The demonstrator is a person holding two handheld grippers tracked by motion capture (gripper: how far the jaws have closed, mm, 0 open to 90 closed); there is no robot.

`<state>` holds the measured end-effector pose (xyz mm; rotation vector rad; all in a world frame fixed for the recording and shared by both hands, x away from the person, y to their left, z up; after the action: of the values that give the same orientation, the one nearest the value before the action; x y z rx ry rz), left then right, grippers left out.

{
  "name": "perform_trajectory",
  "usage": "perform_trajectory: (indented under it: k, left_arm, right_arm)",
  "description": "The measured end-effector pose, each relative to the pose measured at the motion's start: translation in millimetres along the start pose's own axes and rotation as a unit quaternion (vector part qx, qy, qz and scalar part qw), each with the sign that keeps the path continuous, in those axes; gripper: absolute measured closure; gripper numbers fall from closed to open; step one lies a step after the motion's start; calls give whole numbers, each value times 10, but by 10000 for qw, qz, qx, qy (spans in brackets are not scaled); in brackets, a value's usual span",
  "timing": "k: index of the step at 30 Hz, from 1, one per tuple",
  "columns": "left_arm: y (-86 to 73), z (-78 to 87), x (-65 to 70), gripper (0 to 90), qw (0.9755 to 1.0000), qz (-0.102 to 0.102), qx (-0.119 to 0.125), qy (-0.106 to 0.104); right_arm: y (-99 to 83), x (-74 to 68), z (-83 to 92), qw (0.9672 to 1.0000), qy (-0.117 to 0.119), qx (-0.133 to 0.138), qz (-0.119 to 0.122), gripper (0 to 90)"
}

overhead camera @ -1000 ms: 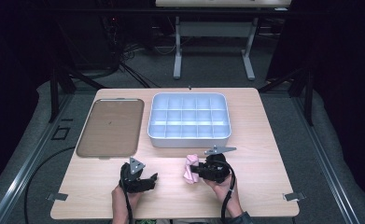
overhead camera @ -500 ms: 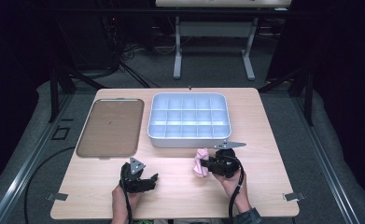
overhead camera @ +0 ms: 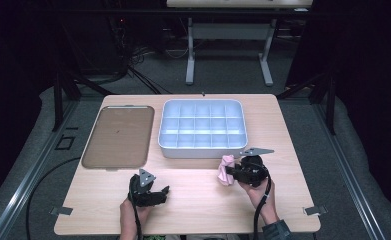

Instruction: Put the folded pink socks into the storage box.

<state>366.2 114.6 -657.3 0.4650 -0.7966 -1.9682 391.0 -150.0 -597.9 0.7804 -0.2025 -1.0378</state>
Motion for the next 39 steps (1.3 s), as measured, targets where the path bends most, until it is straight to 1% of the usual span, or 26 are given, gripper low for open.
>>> perform_trajectory:
  k: [4, 5, 6, 9, 10, 13, 14, 17, 19, 22, 28, 30, 34, 36, 39]
  left_arm:
    - [-2, 1, -4, 201, 10000, 11, -7, 7]
    - [-1, 0, -4, 202, 10000, 13, -5, 10]
    - [-2, 1, -4, 202, 10000, 15, -6, 12]
    - [-1, 0, -4, 201, 10000, 24, 0, 20]
    - [-1, 1, -7, 201, 10000, 18, -3, 28]
    - [-2, -1, -13, 195, 10000, 34, -14, 54]
    - [-2, -5, -17, 181, 10000, 56, -17, 61]
    - [-6, -11, -7, 143, 10000, 12, -55, 18]
    - [-9, -14, -2, 134, 10000, 10, -79, 8]
    - [-19, -29, 11, 60, 9998, -50, -164, -40]
    - [-27, -43, 19, 2, 9997, -82, -229, -46]
    - [-28, -42, 20, 1, 9997, -88, -232, -49]
    - [-28, -42, 20, 0, 9997, -83, -232, -52]
    - [-28, -42, 20, 0, 9997, -78, -232, -50]
    - [-28, -41, 21, 0, 9997, -86, -236, -53]
  right_arm:
    - [-18, 71, 48, 9999, -58, 28, -78, 730]
    - [-19, 91, 61, 9999, -76, 29, -64, 731]
    - [-15, 112, 80, 9999, -102, 71, -120, 730]
    - [-5, 166, 130, 9997, -161, 83, -132, 730]
    - [4, 179, 148, 9997, -137, 117, -153, 730]
    - [18, 212, 196, 9996, -165, 138, -162, 730]
    - [24, 220, 214, 9996, -192, 148, -163, 730]
    - [53, 258, 269, 9993, -242, 217, -189, 730]
    - [72, 269, 294, 9993, -228, 237, -197, 730]
    - [103, 280, 347, 9991, -224, 303, -208, 729]
    - [132, 329, 435, 9986, -264, 402, -238, 729]
    - [142, 346, 454, 9983, -294, 432, -268, 729]
    - [192, 364, 509, 9980, -309, 493, -250, 729]
    - [229, 357, 535, 9979, -292, 533, -222, 729]
    - [307, 356, 586, 9977, -361, 559, -140, 729]
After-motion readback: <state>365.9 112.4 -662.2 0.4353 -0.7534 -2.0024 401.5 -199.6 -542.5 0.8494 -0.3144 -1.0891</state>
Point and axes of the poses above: each handheld gripper's, and its own axes: z roughly backward along the jaws, y roughly out of its top, x roughly to its right, the point moved 10 cm from there along -z, roughly forward along the jaws, and after that the axes turned 4 degrees about -x, right-handed, at the moved point
